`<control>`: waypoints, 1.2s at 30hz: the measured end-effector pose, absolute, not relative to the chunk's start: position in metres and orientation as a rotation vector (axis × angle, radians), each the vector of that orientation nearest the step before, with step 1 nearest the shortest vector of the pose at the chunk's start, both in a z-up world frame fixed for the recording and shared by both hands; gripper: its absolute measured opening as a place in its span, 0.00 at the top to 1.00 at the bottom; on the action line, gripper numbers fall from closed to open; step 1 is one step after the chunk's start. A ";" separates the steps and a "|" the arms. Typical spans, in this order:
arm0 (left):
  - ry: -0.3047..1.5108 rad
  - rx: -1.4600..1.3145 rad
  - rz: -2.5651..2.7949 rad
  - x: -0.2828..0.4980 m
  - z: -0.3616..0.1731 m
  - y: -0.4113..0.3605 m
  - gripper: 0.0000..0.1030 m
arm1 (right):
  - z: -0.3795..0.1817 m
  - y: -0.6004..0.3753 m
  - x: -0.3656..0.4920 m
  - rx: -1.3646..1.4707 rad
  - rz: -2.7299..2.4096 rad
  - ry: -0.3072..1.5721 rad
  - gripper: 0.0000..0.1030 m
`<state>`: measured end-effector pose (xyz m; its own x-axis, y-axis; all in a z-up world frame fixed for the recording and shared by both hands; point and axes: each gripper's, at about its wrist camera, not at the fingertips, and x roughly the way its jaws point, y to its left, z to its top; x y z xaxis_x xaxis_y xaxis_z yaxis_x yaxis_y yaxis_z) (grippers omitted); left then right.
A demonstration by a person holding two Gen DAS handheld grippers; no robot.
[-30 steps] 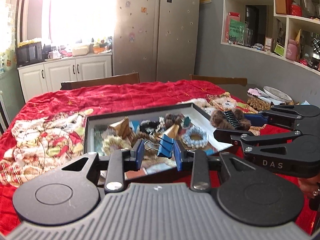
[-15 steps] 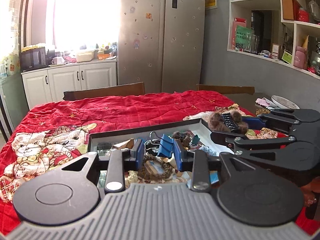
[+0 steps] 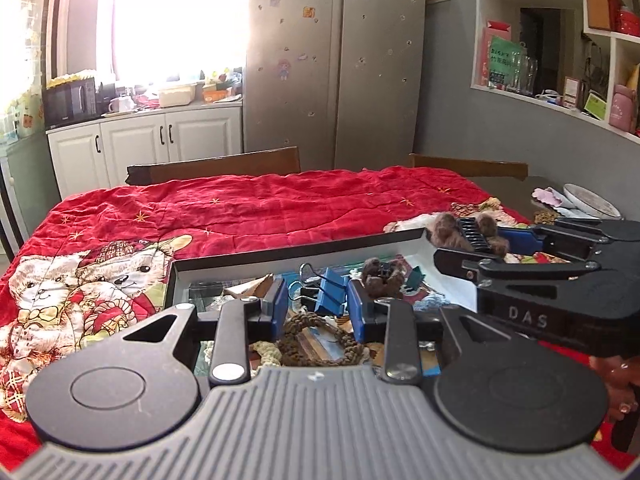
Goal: Organize objects
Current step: 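Carry the fuzzy claw clip and blue binder clip over the box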
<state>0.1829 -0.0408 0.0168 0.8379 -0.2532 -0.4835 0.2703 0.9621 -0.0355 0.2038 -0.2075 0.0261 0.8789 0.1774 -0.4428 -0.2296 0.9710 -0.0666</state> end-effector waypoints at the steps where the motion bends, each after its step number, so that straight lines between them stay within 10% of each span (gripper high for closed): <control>1: 0.507 0.035 -0.274 0.185 0.015 -0.041 0.65 | 0.024 -0.209 0.207 -0.113 0.212 0.455 0.60; 36: 0.598 0.074 -0.187 0.221 -0.033 -0.034 0.65 | -0.032 -0.197 0.259 -0.171 0.186 0.570 0.60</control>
<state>0.2213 -0.0335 -0.0326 0.8102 -0.1531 -0.5658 0.1958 0.9805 0.0150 0.2585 -0.1973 -0.0324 0.8258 0.1266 -0.5495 -0.2210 0.9692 -0.1087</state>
